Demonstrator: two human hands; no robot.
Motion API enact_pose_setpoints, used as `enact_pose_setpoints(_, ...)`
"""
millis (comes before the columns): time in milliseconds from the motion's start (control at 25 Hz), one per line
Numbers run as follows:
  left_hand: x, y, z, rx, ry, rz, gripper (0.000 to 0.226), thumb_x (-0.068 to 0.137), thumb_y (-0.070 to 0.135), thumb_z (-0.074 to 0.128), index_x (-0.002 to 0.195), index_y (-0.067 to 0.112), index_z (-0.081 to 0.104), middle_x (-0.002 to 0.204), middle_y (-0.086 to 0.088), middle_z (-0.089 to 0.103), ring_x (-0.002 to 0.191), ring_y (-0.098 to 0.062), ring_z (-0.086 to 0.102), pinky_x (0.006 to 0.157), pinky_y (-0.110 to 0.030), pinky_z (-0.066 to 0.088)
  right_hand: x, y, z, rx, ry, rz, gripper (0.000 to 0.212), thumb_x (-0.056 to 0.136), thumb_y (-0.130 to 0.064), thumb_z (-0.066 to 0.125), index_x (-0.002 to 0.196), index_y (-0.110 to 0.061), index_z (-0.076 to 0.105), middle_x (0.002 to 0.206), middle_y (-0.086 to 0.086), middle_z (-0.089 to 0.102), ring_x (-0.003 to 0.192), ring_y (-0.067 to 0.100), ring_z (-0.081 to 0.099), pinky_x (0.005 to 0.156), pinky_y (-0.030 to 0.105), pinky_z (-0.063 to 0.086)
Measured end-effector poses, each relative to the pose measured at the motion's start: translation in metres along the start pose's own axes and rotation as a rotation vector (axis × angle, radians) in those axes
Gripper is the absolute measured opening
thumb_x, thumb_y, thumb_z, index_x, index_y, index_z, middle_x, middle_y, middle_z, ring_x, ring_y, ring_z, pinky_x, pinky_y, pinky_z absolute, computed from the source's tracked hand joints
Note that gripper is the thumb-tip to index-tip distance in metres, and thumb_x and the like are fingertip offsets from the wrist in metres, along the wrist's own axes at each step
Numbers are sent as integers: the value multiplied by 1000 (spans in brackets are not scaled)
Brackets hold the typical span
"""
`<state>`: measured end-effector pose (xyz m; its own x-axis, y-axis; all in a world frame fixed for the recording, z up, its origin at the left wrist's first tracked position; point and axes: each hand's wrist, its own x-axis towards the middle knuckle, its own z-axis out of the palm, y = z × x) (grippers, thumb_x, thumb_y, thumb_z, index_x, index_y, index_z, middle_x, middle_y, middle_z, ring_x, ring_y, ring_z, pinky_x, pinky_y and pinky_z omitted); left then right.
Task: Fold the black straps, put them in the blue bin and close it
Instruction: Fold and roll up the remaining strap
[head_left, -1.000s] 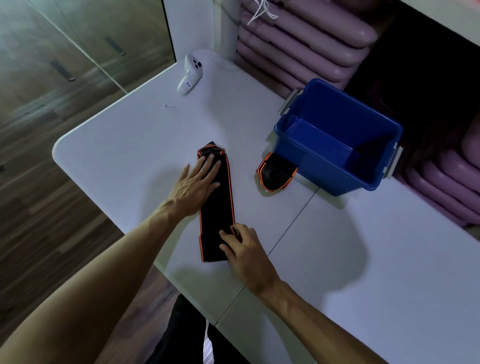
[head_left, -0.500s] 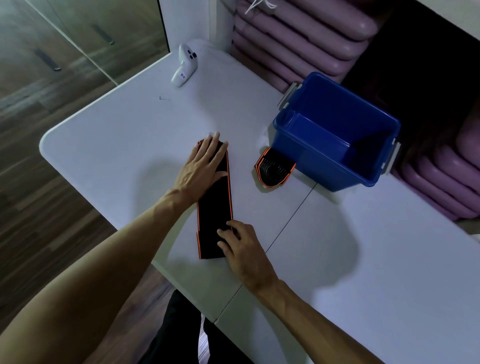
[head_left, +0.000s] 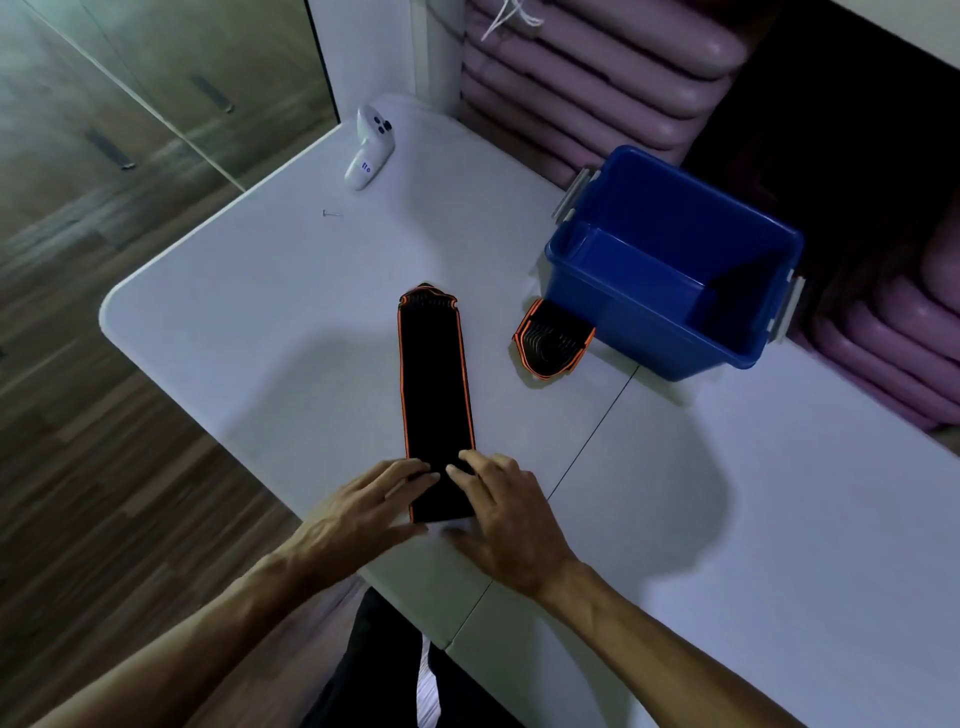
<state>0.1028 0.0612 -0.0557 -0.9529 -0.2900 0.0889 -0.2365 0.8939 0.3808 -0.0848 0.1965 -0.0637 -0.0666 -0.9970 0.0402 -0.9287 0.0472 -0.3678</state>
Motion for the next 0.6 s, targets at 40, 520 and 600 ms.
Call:
enact_pose_setpoints(40, 2, 0, 0, -2, 21, -8, 50, 96, 44, 45, 130, 9, 56, 126, -8, 61, 118, -21, 57, 95, -32, 51, 0, 1, 0, -20, 1, -9, 57, 92, -44, 56, 138, -11, 50, 142, 9, 51, 119, 28, 52, 86, 41, 53)
enact_pose_setpoints(520, 56, 4, -12, -514, 251, -734, 22, 94, 26, 55, 111, 12, 55, 58, 11, 61, 56, 4, 61, 51, -10, 41, 68, -3, -31, 557, 48, 457, 31, 94, -40, 61, 116, -20, 55, 79, -4, 64, 71, 13, 59, 67, 30, 50)
enact_pose_setpoints(600, 60, 4, -10, -428, 276, -751, 22, 93, 30, 56, 107, 13, 56, 56, 7, 62, 49, -6, 58, 50, -16, 40, 72, -5, -28, 557, 79, 493, 25, 95, -38, 61, 111, -21, 52, 66, -13, 52, 59, 7, 51, 57, 22, 43)
